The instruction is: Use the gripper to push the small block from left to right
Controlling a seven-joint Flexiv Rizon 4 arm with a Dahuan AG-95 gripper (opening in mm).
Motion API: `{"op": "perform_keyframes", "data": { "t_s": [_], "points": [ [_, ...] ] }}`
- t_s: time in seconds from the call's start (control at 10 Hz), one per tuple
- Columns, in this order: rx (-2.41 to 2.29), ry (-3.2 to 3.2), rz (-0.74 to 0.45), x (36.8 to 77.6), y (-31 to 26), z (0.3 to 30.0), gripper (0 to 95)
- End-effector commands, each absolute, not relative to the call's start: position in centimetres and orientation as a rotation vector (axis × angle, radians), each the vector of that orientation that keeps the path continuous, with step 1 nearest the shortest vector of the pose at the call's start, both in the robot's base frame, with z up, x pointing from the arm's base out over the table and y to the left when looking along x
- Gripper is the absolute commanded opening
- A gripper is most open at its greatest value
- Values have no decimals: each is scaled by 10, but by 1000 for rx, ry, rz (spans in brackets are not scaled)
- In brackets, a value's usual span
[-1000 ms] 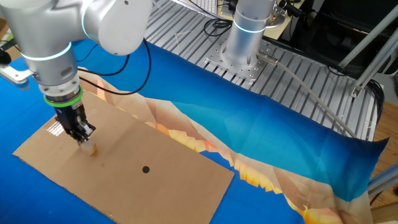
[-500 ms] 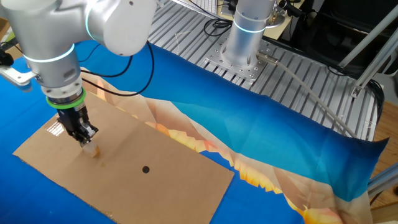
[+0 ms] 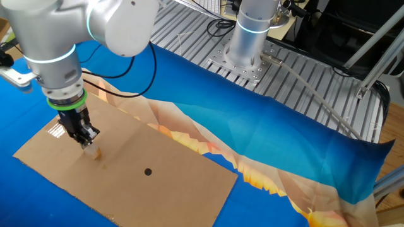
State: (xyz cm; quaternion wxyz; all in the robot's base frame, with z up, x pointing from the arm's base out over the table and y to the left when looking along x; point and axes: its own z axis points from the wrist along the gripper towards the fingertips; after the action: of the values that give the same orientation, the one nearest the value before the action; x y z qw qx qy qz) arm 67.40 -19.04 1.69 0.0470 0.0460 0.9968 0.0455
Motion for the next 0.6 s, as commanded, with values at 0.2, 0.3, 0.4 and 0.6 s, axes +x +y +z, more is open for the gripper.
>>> {"op": "perform_keyframes", "data": {
  "t_s": [0.2, 0.3, 0.4, 0.6],
  "points": [
    [167, 3043, 147, 674, -185, 19, 0],
    [167, 3041, 149, 674, -184, 17, 0],
    [172, 3041, 155, 674, -183, 16, 0],
    [191, 3038, 149, 672, -178, 16, 0]
  ]
}}
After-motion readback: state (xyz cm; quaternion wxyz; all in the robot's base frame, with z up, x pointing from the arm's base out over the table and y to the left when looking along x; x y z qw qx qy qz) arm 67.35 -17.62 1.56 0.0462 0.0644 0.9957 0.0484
